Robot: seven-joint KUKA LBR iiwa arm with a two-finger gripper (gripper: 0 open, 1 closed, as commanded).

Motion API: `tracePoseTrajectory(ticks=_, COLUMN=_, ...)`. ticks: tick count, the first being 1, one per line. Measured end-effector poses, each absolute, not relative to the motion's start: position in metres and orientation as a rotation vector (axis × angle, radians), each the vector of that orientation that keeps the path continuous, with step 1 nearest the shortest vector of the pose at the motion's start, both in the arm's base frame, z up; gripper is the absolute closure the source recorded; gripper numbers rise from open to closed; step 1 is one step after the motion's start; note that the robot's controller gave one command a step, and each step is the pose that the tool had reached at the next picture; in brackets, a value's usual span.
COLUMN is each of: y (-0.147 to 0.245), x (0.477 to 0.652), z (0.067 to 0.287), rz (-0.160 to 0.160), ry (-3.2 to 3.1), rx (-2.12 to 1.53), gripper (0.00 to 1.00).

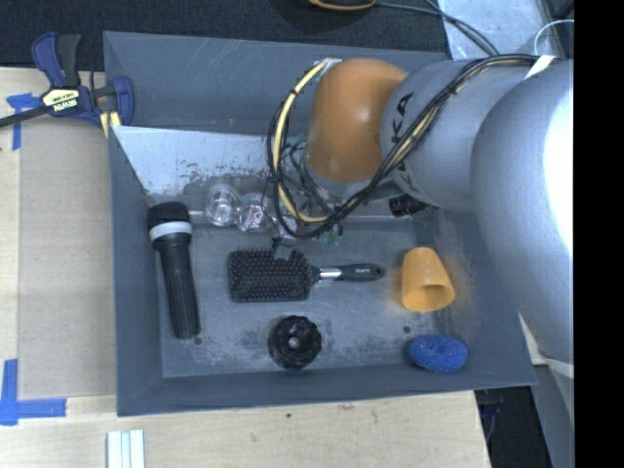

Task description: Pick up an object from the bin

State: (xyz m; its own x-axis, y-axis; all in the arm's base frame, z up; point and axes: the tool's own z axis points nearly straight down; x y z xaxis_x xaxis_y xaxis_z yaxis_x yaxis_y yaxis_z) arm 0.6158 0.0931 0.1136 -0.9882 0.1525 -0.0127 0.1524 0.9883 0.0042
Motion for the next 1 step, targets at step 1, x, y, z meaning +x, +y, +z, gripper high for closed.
tracePoseTrajectory(ticks=1, y=0.0927, x=0.6156, z=0.1225, rz=0.004, ry=3.121, rx=0.239, gripper=1.0)
